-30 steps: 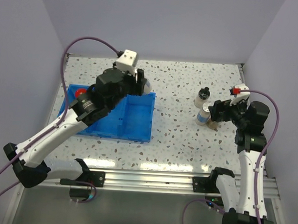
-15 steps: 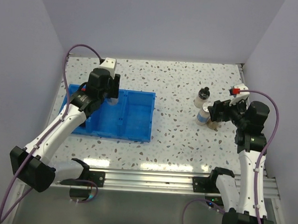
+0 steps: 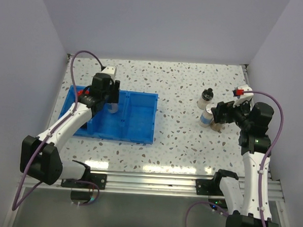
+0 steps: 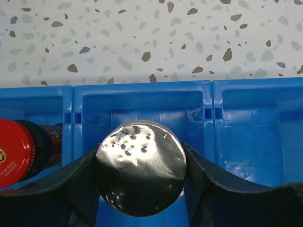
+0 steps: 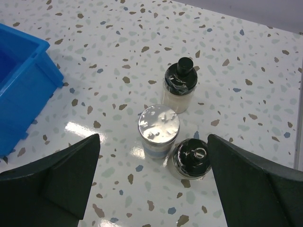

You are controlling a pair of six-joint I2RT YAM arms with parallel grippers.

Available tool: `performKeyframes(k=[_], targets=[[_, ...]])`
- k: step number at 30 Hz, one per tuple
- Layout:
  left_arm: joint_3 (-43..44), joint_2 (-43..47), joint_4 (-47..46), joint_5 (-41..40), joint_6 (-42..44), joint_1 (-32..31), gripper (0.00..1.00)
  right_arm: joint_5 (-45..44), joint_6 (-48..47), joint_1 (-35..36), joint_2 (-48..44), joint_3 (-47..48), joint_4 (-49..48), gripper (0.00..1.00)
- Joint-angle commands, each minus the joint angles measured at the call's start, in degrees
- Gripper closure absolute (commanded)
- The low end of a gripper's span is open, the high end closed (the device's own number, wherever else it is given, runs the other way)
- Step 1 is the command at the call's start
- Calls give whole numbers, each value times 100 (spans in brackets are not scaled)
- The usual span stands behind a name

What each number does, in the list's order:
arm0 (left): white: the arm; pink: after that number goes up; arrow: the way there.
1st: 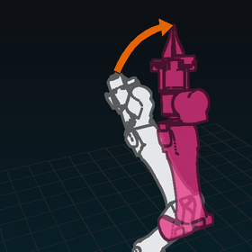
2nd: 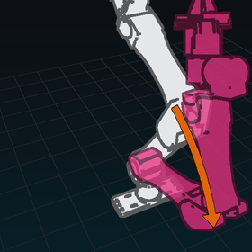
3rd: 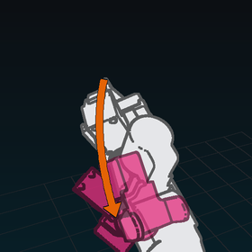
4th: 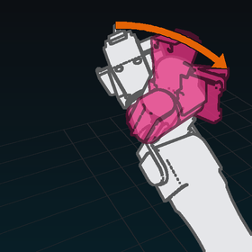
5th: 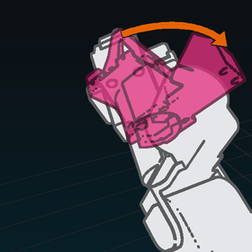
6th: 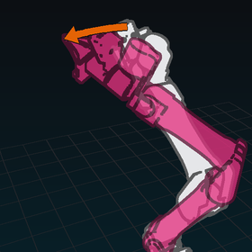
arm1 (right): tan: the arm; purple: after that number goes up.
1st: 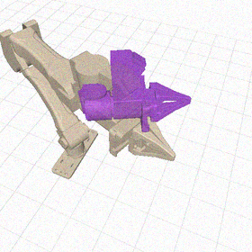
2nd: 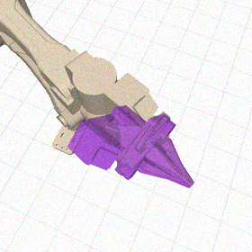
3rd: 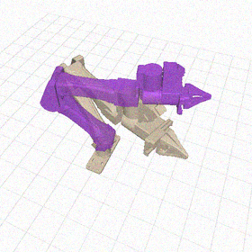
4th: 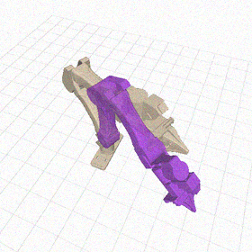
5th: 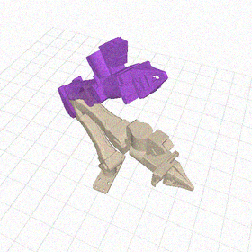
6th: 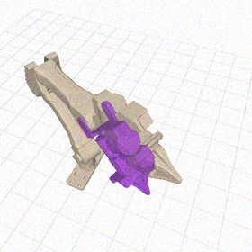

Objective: Organize the condiment bottles

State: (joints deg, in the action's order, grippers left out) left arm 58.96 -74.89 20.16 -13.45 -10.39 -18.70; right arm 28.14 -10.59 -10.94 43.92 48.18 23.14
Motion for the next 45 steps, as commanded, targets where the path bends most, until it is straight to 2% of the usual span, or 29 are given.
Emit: performKeyframes(k=[1, 3, 5, 8, 9, 10, 12, 18, 24, 28, 31, 35, 38, 41, 42, 43, 45], targets=[[-7, -209, -900, 211, 37, 94, 100, 113, -92, -22, 20, -11, -37, 1], [-16, -297, -997, 229, 11, 103, 100, 104, -92, -31, 20, -19, -46, 1], [-25, -394, -1067, 247, -15, 112, 95, 113, -101, -22, 20, -11, -46, 2], [-16, -500, -1076, 203, -24, 121, 73, 121, -101, -22, 29, -20, -37, 2], [-16, -517, -1058, 177, -33, 121, 56, 121, -110, -22, 37, -20, -37, 1], [-33, -526, -1041, 133, -42, 121, 48, 121, -110, -22, 38, -20, -46, 1], [-68, -518, -1032, 45, -42, 121, 37, 130, -136, -22, 37, -20, -28, 1], [-86, -412, -944, 97, -7, 121, 20, 174, -189, -22, 55, -20, -11, 2], [71, 9, -725, 229, 2, 121, 15, 507, -382, -22, 3, -46, 68, 2], [125, 973, -540, 299, 46, 121, 15, 1351, -804, -22, 64, -64, 296, 1], [-15, 1772, -330, 238, 90, 121, 6, 1615, -1085, -14, 370, 208, 873, 2], [-638, 2934, -241, 115, 90, 121, 0, 1152, -1147, 4, 1012, 972, 1386, 1], [-1307, 3875, -294, 62, 143, 121, 0, 510, -1112, 267, 1739, 1525, 1755, 2], [-1808, 4579, -215, -25, 318, 121, 0, -535, -989, 723, 2241, 1817, 1782, 1], [-2009, 4719, -197, -78, 423, 121, 0, -1129, -954, 890, 2339, 1861, 1747, 2], [-2107, 4964, -206, -122, 450, 121, 0, -1414, -910, 1196, 2436, 1922, 1721, 1], [-2265, 5325, -302, -210, 512, 112, 0, -1792, -848, 1305, 2735, 1993, 1660, 1]])
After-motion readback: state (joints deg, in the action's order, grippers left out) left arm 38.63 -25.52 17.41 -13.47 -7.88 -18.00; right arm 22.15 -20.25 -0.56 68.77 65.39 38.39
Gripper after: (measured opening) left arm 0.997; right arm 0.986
